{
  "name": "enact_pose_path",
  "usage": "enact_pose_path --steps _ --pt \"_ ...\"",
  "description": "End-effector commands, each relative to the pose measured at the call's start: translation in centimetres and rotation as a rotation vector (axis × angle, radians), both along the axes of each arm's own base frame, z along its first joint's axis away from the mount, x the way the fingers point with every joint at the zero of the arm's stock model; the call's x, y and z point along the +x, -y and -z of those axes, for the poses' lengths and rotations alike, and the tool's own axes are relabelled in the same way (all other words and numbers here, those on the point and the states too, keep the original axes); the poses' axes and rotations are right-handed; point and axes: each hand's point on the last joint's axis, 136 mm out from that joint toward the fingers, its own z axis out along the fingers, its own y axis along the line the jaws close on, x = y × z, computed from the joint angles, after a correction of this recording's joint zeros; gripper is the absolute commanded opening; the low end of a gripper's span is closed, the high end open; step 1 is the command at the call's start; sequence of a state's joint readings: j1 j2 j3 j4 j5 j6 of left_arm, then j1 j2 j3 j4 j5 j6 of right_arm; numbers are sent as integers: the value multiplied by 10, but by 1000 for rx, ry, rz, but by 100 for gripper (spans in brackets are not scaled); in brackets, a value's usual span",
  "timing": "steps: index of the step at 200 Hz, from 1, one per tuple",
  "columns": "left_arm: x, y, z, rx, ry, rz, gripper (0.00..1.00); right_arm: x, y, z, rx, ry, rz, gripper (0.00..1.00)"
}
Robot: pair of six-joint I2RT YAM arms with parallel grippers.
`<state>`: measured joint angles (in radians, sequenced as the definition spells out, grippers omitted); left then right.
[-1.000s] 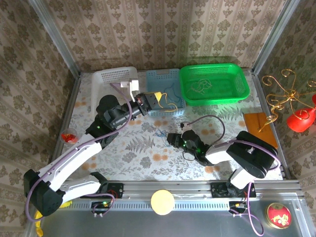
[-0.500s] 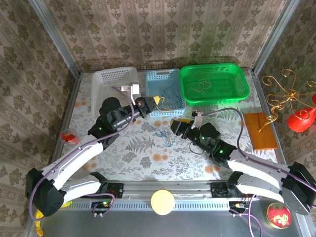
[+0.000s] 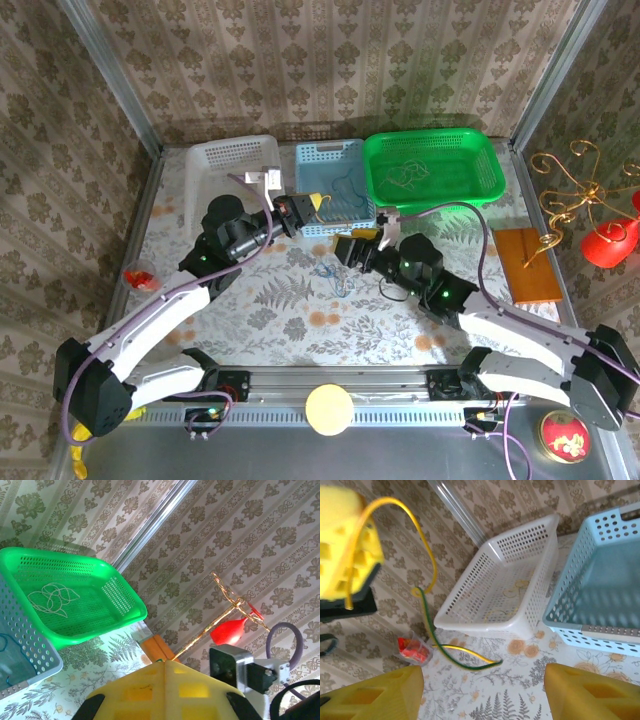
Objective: Untangle the cables
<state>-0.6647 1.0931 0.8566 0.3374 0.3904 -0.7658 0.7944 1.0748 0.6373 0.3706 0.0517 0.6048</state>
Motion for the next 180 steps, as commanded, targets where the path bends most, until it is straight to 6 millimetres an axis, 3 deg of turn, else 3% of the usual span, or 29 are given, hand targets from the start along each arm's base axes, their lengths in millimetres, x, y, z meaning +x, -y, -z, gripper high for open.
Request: enact_pose_path --steps 1,49,108,135,180 --pt "-1 -1 -5 -8 29 13 0 11 -6 -12 -2 46 5 66" --pt "-4 -3 -8 -28 26 14 0 37 -4 -9 25 36 76 65" --pt "-4 -4 -7 -47 14 9 0 47 -4 -18 67 37 83 59" --pt "-4 -4 -9 -54 17 10 0 48 -4 -15 62 29 78 37" --pt "-1 -8 -23 -58 48 -1 0 45 1 21 50 -33 91 5"
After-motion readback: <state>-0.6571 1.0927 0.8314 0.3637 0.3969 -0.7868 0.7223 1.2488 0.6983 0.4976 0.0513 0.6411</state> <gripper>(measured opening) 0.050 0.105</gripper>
